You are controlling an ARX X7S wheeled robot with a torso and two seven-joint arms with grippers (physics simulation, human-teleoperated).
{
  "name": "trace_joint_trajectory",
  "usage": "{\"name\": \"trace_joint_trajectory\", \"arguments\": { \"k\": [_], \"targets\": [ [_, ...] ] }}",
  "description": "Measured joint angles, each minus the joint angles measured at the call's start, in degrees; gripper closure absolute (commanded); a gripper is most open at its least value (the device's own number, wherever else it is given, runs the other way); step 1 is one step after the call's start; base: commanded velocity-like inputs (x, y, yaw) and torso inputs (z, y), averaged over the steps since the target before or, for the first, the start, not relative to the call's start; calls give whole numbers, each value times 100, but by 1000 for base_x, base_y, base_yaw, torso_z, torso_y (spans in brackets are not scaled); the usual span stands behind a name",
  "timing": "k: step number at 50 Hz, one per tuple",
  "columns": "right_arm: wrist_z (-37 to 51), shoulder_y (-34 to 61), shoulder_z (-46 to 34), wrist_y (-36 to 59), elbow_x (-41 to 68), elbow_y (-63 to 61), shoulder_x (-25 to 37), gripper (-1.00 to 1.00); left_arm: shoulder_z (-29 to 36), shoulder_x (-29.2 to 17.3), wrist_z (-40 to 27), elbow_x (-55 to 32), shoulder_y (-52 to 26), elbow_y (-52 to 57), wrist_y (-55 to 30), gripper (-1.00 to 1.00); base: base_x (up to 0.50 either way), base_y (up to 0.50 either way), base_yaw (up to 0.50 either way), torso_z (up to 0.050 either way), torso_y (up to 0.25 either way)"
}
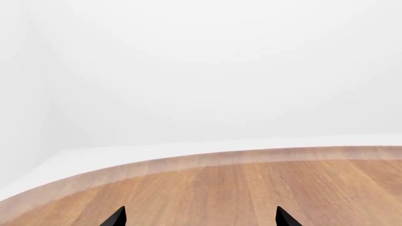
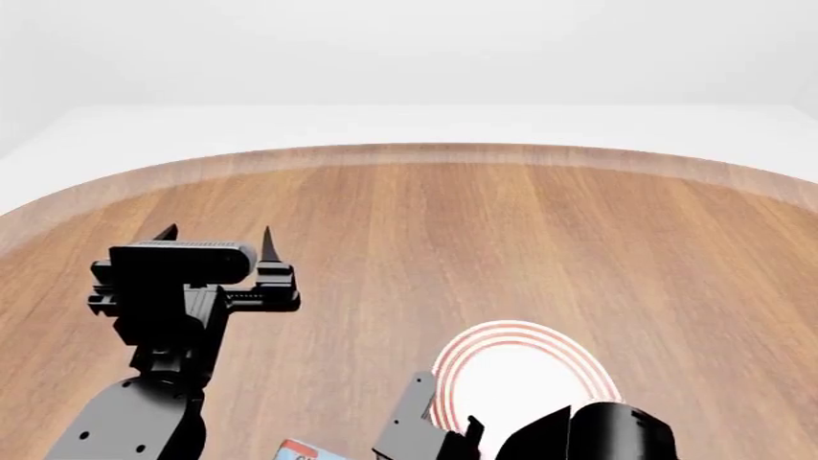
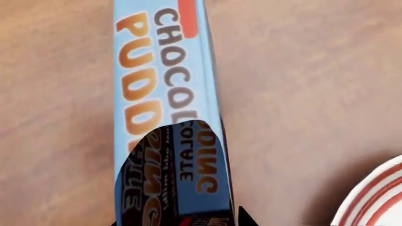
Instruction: Put the chocolate pudding to the right of the plate.
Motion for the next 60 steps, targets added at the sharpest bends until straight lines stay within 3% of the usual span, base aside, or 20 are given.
{"name": "trace_joint_trajectory", "arguments": {
  "k": [15,32,60],
  "targets": [
    [1068,772,953,551,1363,-407,350,100,-33,-32,-43,-58,6,55,-25,-100,0,0,0,0,0],
    [946,1466,1255,353,892,1023,779,100,-100,-72,-73,-139,23,109,-26,-100,0,0,0,0,0],
    [1779,726,2270,-37,1768,1929,1615,100,-107,-117,-115,-192,72,46,75,-100,0,0,0,0,0]
  ]
}}
